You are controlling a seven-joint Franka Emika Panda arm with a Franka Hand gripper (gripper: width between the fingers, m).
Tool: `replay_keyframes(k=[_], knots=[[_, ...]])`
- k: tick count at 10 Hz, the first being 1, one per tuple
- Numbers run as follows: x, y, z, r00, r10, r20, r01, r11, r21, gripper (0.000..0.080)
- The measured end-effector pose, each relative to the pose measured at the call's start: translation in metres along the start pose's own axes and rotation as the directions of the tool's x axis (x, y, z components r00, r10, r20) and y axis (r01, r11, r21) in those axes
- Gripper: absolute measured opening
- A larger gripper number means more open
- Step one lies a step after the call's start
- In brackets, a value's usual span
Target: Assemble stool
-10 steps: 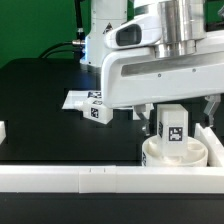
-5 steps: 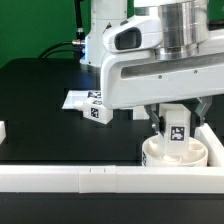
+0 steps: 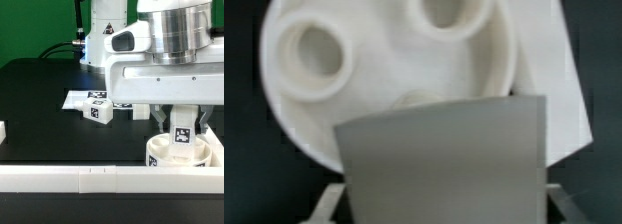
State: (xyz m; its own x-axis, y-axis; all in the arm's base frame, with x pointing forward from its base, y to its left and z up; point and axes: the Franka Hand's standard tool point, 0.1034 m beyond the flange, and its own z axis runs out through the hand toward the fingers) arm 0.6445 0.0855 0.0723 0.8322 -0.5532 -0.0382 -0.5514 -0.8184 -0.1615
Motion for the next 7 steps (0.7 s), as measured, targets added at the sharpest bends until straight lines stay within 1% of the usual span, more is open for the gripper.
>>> replay_keyframes(k=[1, 2, 3, 5, 6, 7], knots=[[-0.0026, -0.0076, 0.0022, 0.973, 0.232, -0.002, -0.232, 0.972, 0.034, 0.0335], [-0.0039, -0.0078, 0.0027, 0.932, 0.362, 0.007, -0.362, 0.932, 0.038, 0.0335], [-0.0054, -0.0089, 0.0032, 0.922, 0.388, 0.011, -0.388, 0.921, 0.037, 0.0337], [-0.0052, -0.0086, 0.0033, 0.856, 0.516, 0.026, -0.516, 0.855, 0.042, 0.0337], [-0.0060, -0.0091, 0.0037, 0.807, 0.590, 0.035, -0.591, 0.806, 0.042, 0.0337], [-0.0088, -0.0108, 0.0047, 0.685, 0.726, 0.054, -0.728, 0.684, 0.034, 0.0337]])
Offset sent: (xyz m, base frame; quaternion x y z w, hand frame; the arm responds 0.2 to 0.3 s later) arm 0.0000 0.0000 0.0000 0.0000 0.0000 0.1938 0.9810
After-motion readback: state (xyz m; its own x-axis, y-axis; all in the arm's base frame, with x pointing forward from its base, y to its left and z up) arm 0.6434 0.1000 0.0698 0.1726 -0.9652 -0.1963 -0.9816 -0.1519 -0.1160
